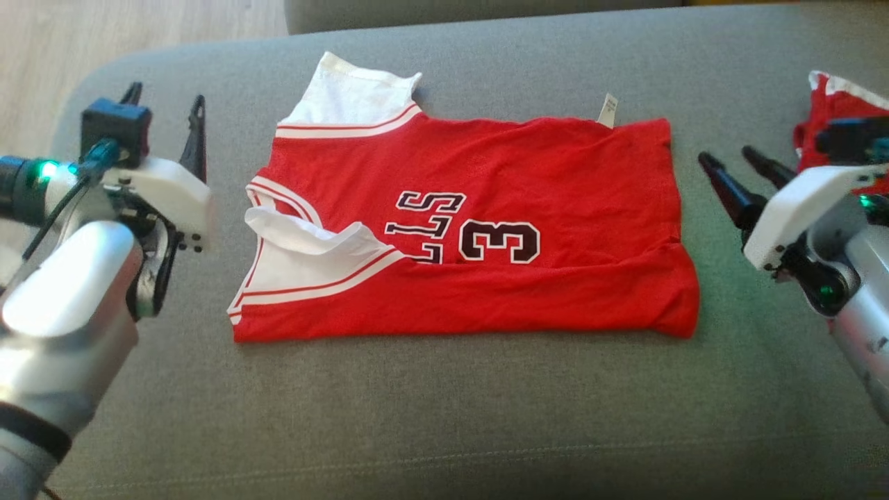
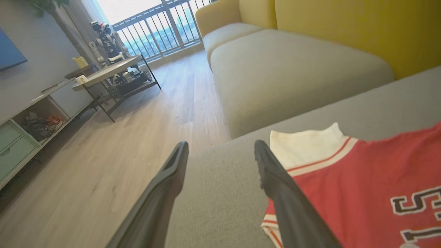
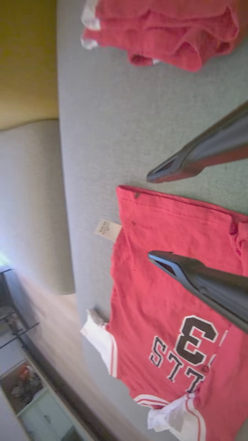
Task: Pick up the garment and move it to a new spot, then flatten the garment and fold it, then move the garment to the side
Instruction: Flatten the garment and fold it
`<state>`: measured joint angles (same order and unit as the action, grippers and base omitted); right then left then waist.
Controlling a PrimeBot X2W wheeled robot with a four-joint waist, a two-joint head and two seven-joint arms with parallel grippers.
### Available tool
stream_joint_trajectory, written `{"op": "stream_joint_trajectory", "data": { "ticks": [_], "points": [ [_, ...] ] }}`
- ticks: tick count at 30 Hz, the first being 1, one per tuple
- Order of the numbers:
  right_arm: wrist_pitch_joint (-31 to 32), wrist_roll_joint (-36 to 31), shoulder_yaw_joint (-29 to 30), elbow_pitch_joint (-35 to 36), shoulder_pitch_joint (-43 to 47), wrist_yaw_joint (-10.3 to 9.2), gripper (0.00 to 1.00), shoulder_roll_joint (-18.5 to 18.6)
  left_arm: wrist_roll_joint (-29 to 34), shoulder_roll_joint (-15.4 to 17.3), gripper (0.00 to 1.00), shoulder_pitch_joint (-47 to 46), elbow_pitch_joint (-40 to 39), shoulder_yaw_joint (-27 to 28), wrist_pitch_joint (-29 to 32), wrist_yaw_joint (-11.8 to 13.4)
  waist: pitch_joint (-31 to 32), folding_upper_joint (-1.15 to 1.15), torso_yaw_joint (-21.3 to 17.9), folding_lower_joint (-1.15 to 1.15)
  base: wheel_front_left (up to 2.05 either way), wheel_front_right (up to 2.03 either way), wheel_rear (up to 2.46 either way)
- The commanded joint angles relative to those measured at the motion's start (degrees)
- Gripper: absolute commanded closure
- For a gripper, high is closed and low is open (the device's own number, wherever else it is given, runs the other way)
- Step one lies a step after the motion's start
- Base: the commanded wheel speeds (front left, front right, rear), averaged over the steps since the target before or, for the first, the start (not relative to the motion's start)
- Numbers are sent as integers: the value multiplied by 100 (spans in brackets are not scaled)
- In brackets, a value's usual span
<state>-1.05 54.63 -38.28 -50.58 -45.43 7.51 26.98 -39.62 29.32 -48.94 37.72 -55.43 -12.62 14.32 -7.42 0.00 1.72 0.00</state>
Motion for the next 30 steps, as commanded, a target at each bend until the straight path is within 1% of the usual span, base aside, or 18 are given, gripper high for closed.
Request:
{"op": "stream_joint_trajectory", "data": {
  "ticks": [1, 5, 8, 10, 13, 15, 17, 20, 22, 25, 30],
  "points": [
    [-263, -32, 76, 183, 123, -2, 0, 80, -68, 174, 0, -99, -220, 379, -115, 129, 58, 0, -11, 0, 0, 0, 0],
    [-1098, -247, 373, 399, 360, -2, 0, 35, -208, 168, 0, 412, -990, 1056, -229, 643, 179, 0, -22, 0, 0, 0, 0],
    [-1350, -626, 712, 628, 589, -2, 0, -37, 2, 136, 0, 993, -1875, 1749, -235, 1029, 233, 0, -23, 0, 0, 0, 0],
    [-1386, -878, 1226, 921, 799, -2, 0, -179, 174, 43, 0, 1489, -2399, 2170, -236, 1208, 278, 0, -31, 0, 0, 0, 0],
    [-1392, -1619, 2253, 1710, 1386, -2, 0, -512, 450, -178, 0, 2251, -3014, 2685, -236, 1360, 338, 0, -37, 0, 0, 0, 0],
    [-1393, -2232, 2832, 2281, 1922, -2, 0, -828, 643, -380, 0, 2710, -3295, 2949, -237, 1336, 379, 0, -26, 0, 0, 0, 0],
    [-1393, -2814, 3287, 2805, 2457, -2, 0, -1189, 907, -565, 0, 3106, -3458, 3109, -237, 1221, 411, 0, -19, 0, 0, 0, 0],
    [-1394, -3543, 3700, 3397, 3100, -2, 0, -1680, 1246, -873, 0, 3593, -3489, 3364, -237, 1064, 424, 0, -23, 0, 0, 0, 0],
    [-1394, -3857, 3857, 3637, 3417, -2, 0, -1964, 1473, -1049, 0, 3857, -3426, 3488, -237, 958, 428, 0, -28, 0, 0, 0, 0],
    [-1394, -4142, 3975, 3868, 3706, -2, 0, -2199, 1651, -1322, 0, 4141, -3244, 3692, -237, 766, 406, 0, -33, 0, 0, 0, 0],
    [-1394, -4293, 3976, 4007, 3812, -2, 0, -2348, 1935, -1552, 0, 4260, -2765, 3889, -238, 420, 360, 0, -55, 0, 0, 0, 0]
  ]
}}
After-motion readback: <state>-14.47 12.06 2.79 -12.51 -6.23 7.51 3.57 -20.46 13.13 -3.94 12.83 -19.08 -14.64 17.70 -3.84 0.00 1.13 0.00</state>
